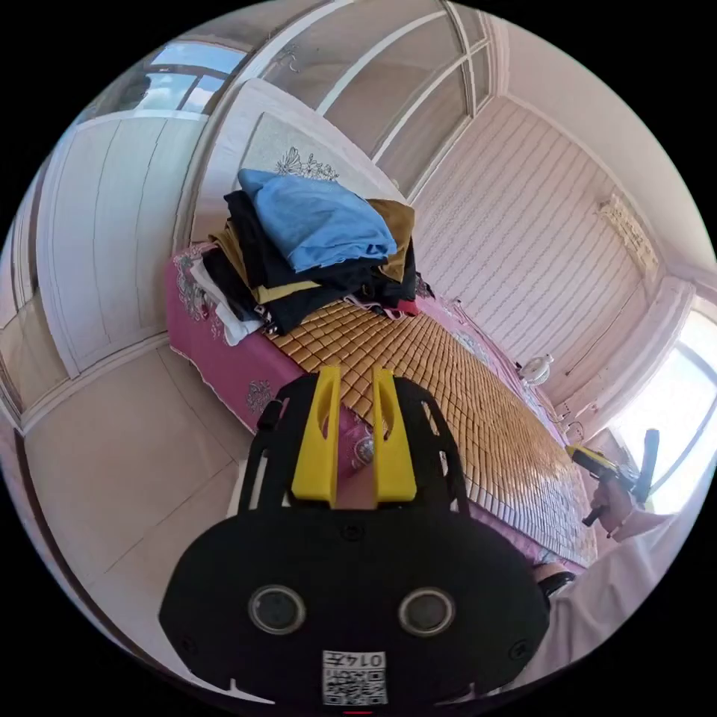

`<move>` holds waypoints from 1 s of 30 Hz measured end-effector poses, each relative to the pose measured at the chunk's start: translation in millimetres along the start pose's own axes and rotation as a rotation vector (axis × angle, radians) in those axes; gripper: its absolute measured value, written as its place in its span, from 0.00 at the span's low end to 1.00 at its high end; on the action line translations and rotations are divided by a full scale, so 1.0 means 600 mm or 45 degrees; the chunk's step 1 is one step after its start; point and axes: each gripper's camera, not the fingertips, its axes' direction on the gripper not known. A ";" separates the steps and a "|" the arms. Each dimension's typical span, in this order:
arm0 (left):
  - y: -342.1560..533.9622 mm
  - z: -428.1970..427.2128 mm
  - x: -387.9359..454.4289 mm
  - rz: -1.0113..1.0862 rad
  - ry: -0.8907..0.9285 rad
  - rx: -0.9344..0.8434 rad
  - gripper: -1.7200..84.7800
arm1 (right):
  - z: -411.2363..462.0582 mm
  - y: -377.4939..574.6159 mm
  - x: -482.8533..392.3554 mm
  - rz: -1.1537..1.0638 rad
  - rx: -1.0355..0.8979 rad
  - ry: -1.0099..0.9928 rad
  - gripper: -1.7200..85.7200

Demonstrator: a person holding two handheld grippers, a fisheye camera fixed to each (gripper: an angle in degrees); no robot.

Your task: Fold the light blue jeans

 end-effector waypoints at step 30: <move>-0.230 0.103 -0.024 0.140 -0.299 0.102 0.01 | 0.394 -0.537 -0.160 0.289 -0.101 -1.128 0.07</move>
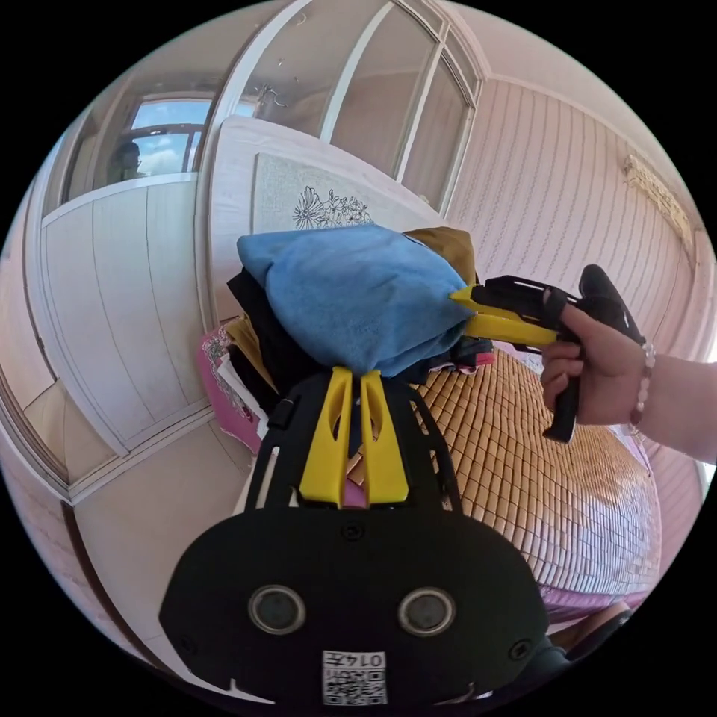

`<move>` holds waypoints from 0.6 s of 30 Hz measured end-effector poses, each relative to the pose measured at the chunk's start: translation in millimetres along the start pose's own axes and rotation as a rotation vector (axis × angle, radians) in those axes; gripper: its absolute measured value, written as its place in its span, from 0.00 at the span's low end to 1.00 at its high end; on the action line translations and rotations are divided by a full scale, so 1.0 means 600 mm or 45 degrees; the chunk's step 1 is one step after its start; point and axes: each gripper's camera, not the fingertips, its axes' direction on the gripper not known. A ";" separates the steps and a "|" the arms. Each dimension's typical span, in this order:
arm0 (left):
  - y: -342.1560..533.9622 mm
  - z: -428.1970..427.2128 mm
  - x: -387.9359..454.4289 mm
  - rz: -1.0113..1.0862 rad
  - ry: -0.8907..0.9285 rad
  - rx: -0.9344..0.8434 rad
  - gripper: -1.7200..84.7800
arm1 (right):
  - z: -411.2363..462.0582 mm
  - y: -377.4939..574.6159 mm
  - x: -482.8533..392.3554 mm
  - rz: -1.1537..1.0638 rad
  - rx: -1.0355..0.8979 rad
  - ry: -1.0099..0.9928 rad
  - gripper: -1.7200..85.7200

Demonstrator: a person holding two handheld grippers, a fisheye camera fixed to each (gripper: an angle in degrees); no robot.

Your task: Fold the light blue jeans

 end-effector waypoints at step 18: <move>-0.051 -0.127 0.489 0.558 1.180 0.038 0.02 | -0.696 0.338 0.086 0.074 0.674 0.180 0.04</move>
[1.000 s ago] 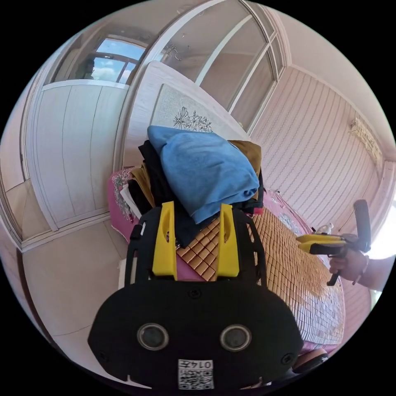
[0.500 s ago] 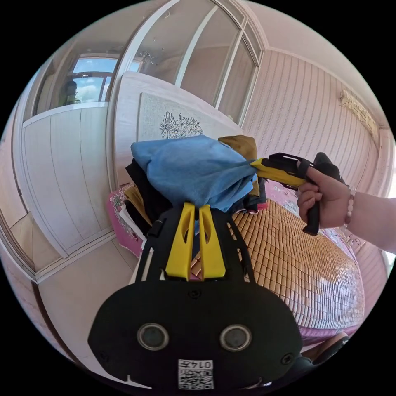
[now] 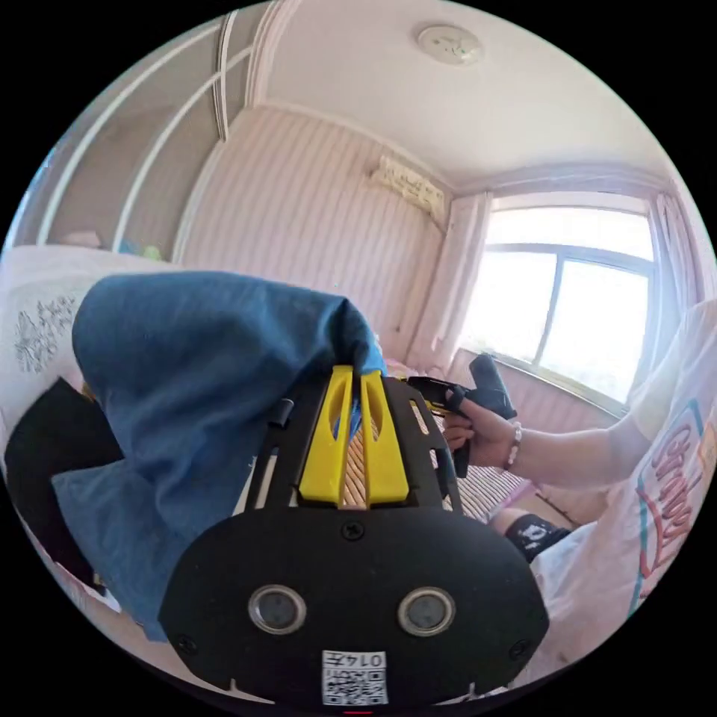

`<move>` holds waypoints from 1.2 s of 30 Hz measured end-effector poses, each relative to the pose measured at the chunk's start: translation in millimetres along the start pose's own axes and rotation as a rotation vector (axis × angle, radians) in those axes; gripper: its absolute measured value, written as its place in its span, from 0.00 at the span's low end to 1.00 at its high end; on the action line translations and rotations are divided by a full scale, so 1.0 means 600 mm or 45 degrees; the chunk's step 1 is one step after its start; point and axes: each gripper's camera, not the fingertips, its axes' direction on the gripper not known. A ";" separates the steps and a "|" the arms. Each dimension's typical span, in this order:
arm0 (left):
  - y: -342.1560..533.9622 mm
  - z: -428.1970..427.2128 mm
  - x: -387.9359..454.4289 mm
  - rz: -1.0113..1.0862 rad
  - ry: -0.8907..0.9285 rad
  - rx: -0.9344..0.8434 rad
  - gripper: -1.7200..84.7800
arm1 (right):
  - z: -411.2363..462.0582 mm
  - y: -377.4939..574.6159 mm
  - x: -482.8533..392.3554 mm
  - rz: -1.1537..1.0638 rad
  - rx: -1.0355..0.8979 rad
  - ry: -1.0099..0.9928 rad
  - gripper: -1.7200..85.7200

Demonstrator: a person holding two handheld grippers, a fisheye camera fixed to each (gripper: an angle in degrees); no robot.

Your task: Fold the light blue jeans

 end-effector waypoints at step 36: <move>0.426 0.088 -0.278 -0.854 -0.427 -0.576 0.06 | 0.111 0.184 -0.257 -0.576 -0.820 0.400 0.17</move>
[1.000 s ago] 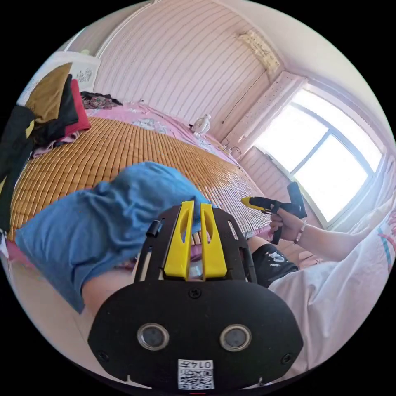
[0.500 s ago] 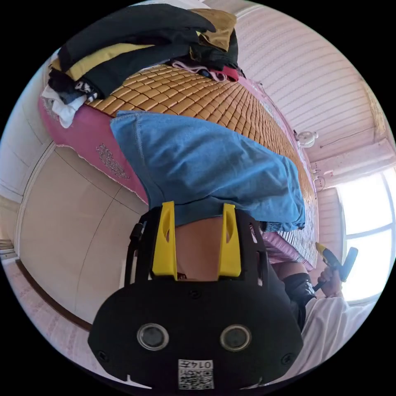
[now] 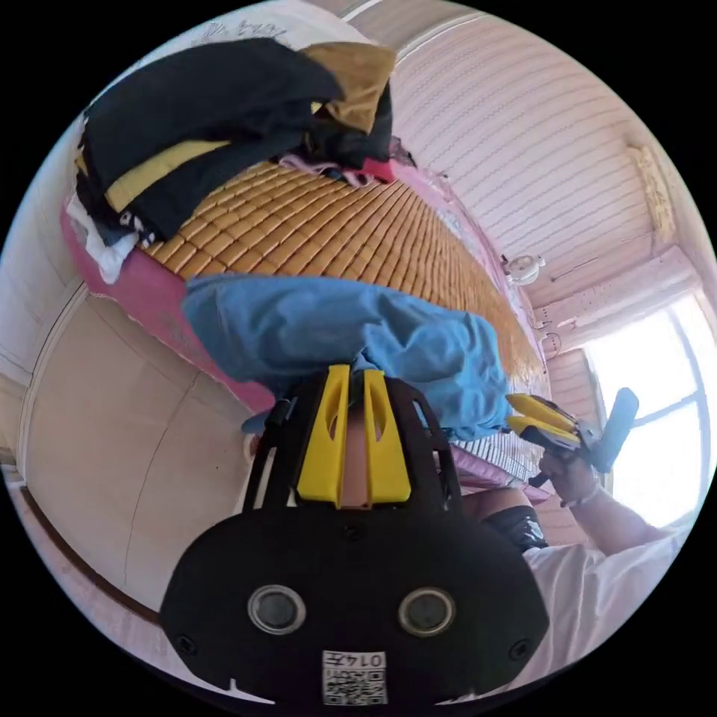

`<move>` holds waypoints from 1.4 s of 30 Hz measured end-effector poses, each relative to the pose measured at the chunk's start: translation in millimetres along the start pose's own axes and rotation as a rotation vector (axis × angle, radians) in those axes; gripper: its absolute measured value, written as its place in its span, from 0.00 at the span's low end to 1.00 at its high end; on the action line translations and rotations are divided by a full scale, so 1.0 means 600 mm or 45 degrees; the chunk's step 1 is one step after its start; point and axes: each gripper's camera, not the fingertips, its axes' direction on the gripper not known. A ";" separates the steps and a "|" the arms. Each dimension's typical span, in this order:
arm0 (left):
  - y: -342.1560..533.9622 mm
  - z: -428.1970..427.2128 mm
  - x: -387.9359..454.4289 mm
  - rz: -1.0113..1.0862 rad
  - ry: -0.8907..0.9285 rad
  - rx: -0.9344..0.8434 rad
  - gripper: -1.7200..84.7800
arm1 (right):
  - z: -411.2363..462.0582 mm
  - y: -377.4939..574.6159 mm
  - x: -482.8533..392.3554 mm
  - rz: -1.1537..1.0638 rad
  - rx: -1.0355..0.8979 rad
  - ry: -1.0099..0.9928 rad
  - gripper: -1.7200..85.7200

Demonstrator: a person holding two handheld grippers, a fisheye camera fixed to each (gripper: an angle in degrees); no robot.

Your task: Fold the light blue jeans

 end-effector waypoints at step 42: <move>-0.113 0.435 0.213 0.399 -0.223 -0.549 0.01 | -0.521 0.443 0.296 1.468 0.368 0.684 0.18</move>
